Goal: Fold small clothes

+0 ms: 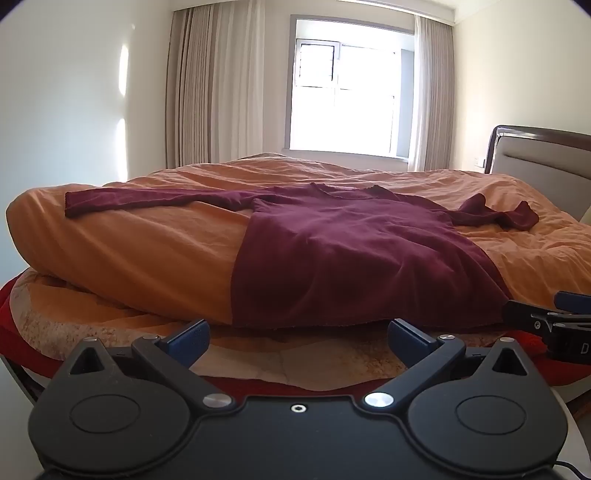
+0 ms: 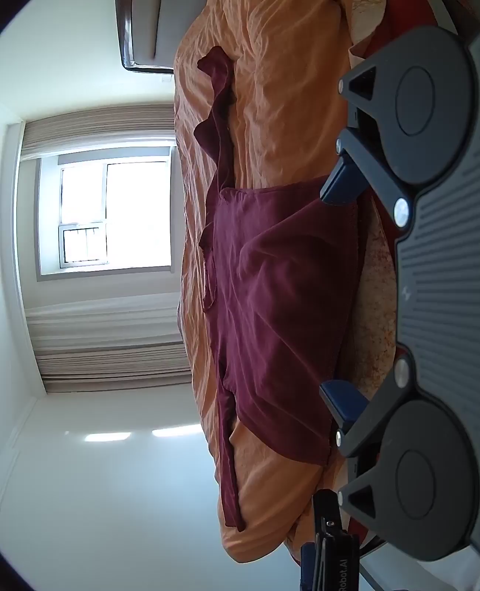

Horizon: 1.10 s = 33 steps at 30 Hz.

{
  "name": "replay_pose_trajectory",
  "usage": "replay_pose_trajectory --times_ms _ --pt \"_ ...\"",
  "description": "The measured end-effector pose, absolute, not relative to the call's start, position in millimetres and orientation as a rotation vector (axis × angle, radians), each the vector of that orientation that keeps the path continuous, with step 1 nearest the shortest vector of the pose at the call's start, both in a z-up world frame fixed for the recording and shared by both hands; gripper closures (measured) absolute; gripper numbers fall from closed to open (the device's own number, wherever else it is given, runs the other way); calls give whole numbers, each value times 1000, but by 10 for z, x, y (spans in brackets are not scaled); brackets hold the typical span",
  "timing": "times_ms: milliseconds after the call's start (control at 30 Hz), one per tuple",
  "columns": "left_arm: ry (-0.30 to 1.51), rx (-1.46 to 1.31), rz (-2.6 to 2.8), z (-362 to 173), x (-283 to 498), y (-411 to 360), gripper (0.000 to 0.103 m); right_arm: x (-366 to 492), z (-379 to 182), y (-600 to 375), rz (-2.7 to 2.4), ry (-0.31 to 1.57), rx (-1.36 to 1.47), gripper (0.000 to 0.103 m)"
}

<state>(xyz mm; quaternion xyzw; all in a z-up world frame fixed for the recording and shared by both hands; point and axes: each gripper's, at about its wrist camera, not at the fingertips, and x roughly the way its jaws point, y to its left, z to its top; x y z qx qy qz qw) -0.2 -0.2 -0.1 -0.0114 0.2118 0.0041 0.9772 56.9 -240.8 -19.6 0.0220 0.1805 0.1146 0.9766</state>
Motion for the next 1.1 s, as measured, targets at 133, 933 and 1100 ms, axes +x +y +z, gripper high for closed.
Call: replay_pose_trajectory --times_ms 133,933,1100 --pt "428 -25 6 -1 -1 6 1 573 -194 -2407 236 371 48 0" --pt "427 -23 11 53 -32 -5 1 594 -213 -2406 244 376 48 0" --pt "426 -23 11 50 -32 -4 1 596 -212 -2405 244 376 47 0"
